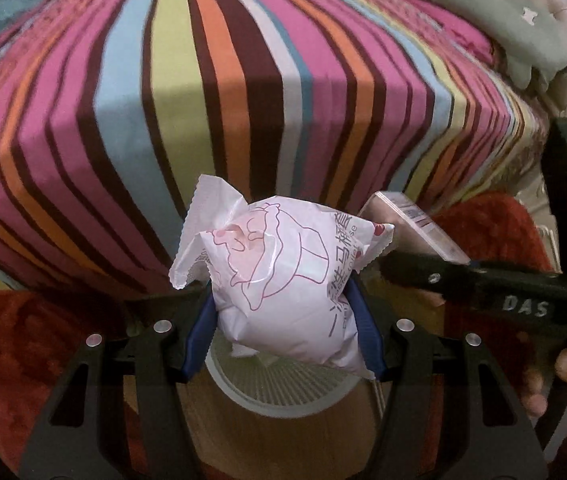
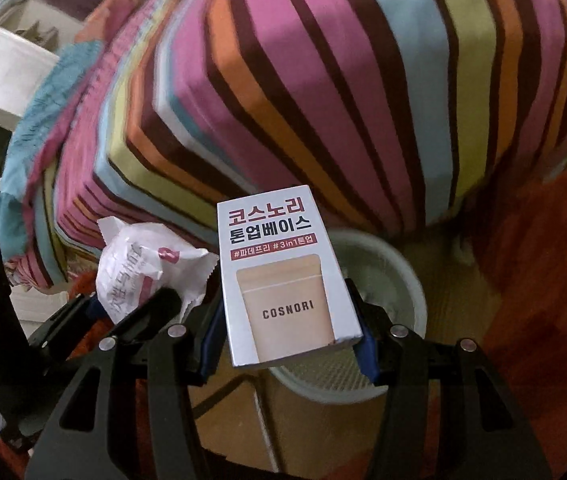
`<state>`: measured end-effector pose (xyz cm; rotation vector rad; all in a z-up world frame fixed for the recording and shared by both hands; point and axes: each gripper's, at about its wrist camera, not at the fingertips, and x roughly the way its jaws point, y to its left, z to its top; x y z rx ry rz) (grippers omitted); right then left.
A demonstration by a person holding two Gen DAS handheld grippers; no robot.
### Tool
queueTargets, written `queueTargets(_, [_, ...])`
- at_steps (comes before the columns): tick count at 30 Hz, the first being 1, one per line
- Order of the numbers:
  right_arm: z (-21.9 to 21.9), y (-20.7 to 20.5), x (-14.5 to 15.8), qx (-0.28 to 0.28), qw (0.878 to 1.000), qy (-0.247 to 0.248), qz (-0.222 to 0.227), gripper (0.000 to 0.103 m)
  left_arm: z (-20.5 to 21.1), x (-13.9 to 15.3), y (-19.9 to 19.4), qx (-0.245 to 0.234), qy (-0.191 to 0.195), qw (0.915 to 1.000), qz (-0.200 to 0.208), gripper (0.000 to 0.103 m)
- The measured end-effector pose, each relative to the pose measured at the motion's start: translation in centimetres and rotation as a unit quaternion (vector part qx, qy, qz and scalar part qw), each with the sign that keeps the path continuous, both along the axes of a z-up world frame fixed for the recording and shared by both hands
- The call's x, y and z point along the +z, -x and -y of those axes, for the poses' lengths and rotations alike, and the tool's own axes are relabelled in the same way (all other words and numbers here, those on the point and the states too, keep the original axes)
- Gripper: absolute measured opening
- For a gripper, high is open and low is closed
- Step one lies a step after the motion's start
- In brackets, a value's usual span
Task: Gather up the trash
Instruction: 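Carry the packet and COSNORI box over the wastebasket with both tools, then open both tools to drop the packet and box into the wastebasket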
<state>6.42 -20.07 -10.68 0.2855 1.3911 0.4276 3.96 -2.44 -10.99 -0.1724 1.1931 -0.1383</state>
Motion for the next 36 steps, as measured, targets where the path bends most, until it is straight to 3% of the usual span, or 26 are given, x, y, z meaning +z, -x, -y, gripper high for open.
queueTargets(9, [-0.1, -0.3, -2.9, -0.015, 0.997, 0.007, -0.069, 0.051, 0.5, -3.5, -0.7, -0.002, 0.003, 0.9976, -0.069, 0.06])
queueTargets(13, [0.0, -0.5, -4.5, -0.025, 0.994, 0.005, -0.107, 0.051, 0.3, -5.4, -1.4, 0.013, 0.024, 0.9943, -0.104, 0.06])
queueTargets(19, [-0.5, -0.9, -7.2, -0.034, 0.986, 0.02, -0.161, 0.047, 0.8, -7.9, -2.1, 0.017, 0.019, 0.9881, -0.152, 0.06])
queueTargets(25, [-1.6, -0.9, -8.9, -0.03, 0.98, 0.043, -0.19, 0.047, 0.5, -11.4, -2.5, 0.037, 0.03, 0.9754, -0.215, 0.06])
queueTargets(36, [-1.1, -1.1, -13.7, -0.044, 0.963, 0.077, -0.255, 0.047, -0.4, -15.7, -2.3, 0.065, 0.047, 0.9514, -0.297, 0.06])
